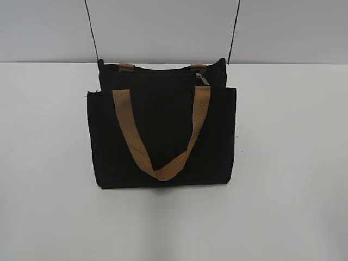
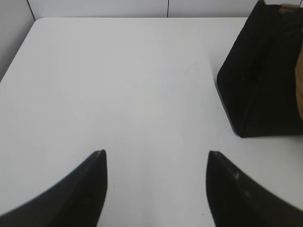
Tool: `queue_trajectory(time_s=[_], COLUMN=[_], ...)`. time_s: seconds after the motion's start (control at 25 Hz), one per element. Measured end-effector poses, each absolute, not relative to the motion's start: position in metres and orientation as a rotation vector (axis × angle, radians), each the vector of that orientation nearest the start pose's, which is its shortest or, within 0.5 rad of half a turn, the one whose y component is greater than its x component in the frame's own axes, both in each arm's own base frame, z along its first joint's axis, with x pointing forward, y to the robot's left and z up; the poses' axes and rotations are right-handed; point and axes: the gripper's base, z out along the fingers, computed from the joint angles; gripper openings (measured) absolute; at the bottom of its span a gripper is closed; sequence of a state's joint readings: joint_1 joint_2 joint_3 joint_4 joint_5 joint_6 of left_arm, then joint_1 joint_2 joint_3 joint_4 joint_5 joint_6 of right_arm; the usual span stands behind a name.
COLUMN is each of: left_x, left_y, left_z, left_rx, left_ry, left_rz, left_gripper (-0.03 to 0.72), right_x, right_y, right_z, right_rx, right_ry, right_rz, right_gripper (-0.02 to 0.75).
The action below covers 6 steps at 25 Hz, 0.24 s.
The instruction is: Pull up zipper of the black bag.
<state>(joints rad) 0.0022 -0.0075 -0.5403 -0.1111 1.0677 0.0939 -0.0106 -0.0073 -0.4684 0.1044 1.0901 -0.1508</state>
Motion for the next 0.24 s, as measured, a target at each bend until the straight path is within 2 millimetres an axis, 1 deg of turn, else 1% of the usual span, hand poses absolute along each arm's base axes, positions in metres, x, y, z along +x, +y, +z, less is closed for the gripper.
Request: queue_trajectory(time_s=[0.08, 0.24], left_x=[-0.0115, -0.0115], left_y=[-0.0089, -0.0089], left_z=[0.2881, 0.2881], left_rx=[0.100, 0.100], left_ry=[1.997, 1.997], left_rz=[-0.070, -0.070], left_gripper=[0.484, 0.454], right_x=[-0.0039, -0.0039], right_y=[0.0085, 0.0085], right_z=[0.2665, 0.2665], right_rx=[-0.151, -0.151], right_ry=[2.088, 2.088], right_rz=[0.029, 0.029], right_gripper=[0.588, 0.588])
